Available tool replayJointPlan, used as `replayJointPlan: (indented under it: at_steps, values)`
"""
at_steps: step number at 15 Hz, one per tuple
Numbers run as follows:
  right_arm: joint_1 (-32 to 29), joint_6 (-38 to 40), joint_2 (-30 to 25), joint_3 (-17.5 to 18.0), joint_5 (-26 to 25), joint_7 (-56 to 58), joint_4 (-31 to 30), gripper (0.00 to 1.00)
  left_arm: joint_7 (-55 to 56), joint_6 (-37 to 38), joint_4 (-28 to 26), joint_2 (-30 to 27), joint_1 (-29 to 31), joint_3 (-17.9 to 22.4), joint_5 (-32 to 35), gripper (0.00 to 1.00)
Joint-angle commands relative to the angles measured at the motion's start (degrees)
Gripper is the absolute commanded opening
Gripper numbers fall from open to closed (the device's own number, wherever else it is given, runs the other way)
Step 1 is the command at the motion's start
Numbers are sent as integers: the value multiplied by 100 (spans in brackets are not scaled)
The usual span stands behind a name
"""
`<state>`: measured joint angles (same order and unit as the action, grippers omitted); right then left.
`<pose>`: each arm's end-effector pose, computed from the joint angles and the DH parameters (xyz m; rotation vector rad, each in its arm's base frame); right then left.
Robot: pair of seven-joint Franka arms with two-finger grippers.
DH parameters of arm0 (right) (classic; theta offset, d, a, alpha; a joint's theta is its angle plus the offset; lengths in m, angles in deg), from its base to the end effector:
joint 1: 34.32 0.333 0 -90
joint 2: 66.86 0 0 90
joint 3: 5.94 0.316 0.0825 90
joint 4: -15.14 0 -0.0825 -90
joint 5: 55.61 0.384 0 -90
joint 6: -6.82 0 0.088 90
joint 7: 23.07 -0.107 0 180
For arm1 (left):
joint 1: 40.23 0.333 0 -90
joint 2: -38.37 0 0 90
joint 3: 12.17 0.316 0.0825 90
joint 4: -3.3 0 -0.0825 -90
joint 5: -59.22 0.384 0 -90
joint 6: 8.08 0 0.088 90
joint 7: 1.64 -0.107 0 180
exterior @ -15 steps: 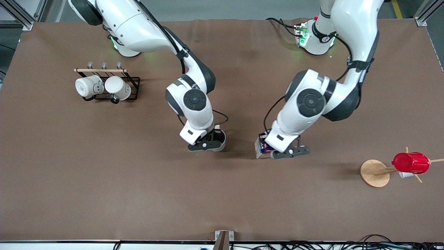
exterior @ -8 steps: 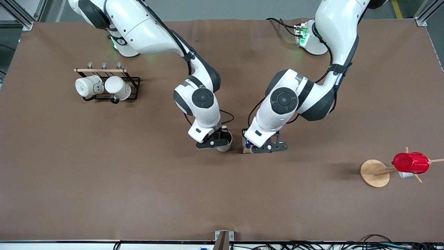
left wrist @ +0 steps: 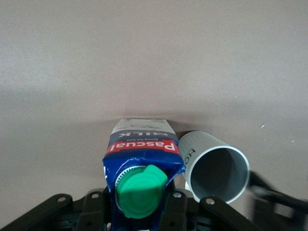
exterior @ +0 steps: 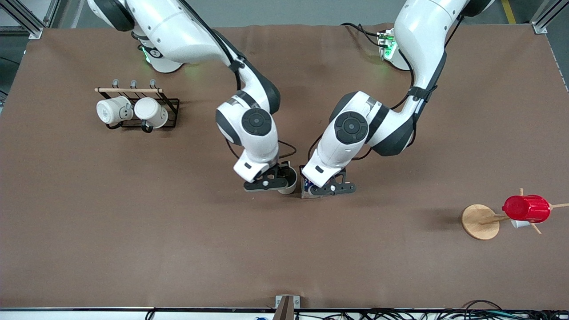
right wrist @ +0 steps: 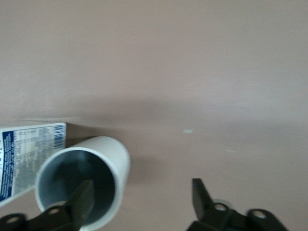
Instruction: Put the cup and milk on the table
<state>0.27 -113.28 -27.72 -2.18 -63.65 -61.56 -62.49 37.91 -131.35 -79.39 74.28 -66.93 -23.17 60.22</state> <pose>0.5892 0.4440 0.3259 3.1095 0.0753 0.1527 0.5899 -0.4218 0.3360 3.0078 0.0967 0.0190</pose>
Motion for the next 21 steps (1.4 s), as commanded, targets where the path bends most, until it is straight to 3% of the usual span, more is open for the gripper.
replayJointPlan:
  at_steps: [1,3,5,9,13,15,17,21]
  values:
    - [-504,372,-1353,72,-84,7,-1066,100,89,-31,157,118,-90,36,58,100]
    - [-942,617,-2127,72,-75,322,-1603,100,53,21,279,66,-63,71,93,100]
    - [-1539,1160,-2726,72,-75,587,-1738,100,18,257,403,-179,15,133,120,100]
    - [-2762,1690,-3483,133,-22,727,-1729,100,-446,1337,465,-1145,638,318,129,100]
    - [-3773,1972,-4072,125,320,1394,-1702,100,-1773,2446,456,-1971,1561,309,128,100]
    - [-3898,2470,-4248,-93,460,2210,-1641,100,-1819,2884,412,-2332,1764,309,129,100]
    - [-3854,2770,-4223,-568,776,2835,-1283,100,-2028,3159,394,-2596,1896,300,294,100]
    - [-3793,2895,-4170,-587,839,3251,-1070,100,-2986,3379,-17,-3246,2397,256,261,100]
